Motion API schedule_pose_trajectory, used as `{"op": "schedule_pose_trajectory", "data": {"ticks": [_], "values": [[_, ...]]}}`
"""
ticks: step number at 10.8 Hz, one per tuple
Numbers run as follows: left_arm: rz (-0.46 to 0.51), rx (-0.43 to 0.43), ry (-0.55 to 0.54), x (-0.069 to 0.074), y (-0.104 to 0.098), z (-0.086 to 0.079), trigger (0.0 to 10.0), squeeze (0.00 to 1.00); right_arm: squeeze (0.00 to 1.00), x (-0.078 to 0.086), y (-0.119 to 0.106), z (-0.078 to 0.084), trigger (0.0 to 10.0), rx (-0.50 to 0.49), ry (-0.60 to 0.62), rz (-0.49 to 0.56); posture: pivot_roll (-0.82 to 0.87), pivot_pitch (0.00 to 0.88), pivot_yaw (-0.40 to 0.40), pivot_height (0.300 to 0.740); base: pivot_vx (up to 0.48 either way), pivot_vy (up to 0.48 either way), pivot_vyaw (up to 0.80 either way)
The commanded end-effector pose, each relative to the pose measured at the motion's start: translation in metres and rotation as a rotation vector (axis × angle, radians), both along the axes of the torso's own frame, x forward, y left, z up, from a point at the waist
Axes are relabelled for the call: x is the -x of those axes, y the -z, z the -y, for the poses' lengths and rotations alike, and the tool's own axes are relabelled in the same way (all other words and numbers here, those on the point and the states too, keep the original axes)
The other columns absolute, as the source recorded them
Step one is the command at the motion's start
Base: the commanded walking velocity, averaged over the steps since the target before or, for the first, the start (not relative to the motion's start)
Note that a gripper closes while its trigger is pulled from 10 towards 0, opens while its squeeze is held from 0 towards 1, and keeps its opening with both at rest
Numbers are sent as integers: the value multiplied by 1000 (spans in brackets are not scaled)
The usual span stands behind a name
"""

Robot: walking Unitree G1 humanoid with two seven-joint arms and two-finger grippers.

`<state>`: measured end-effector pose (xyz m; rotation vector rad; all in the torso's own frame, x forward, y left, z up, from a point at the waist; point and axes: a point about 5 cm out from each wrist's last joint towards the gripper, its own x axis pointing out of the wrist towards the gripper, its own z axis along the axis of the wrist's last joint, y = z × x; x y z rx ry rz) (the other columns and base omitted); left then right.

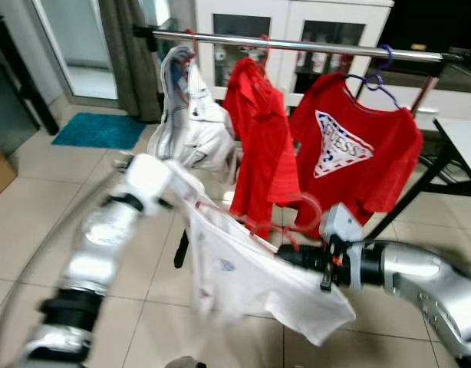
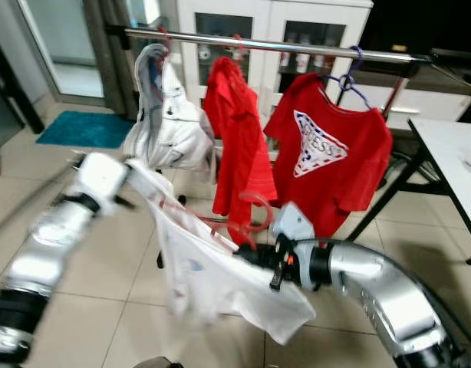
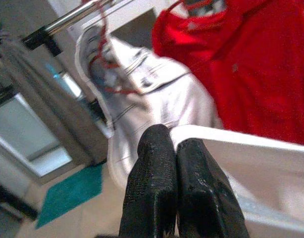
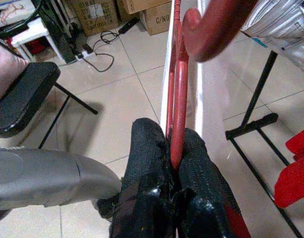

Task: Hang hanger

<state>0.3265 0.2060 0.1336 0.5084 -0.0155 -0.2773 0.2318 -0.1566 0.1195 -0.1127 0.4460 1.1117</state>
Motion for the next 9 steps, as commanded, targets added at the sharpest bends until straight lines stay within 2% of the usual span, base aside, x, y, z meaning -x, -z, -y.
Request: {"op": "schedule_pose_trajectory", "data": {"ticks": [1,2,3,4,6,7,8,9], "values": [[40,-9,-55,-5,-14,-16,0,0,0,0,-4,4,0,-11,15,18,-70,0,27,740,0,0,0],[44,-24,-105,-6,-20,-33,0,0,0,3,-4,6,0,-36,27,7,-71,0,39,740,0,0,0],[2,-25,-89,-7,-17,-37,0,0,0,4,-7,6,0,-100,51,7,-68,0,47,740,0,0,0],[-100,-37,5,-3,0,-23,0,0,0,0,-15,3,0,-218,107,23,-68,0,56,740,0,0,0],[-215,-1,145,5,28,14,0,0,0,-14,-34,-6,0,-470,241,72,-62,0,74,740,0,0,0],[-243,21,178,8,34,25,0,0,0,-16,-36,-7,0,-517,271,79,-61,0,83,740,0,0,0],[-279,89,267,15,38,43,0,0,0,-26,-36,-4,0,-539,387,105,-63,0,91,740,0,0,0],[-308,202,446,28,34,72,0,0,0,-43,-36,1,0,-556,596,150,-64,0,92,740,0,0,0]]}}
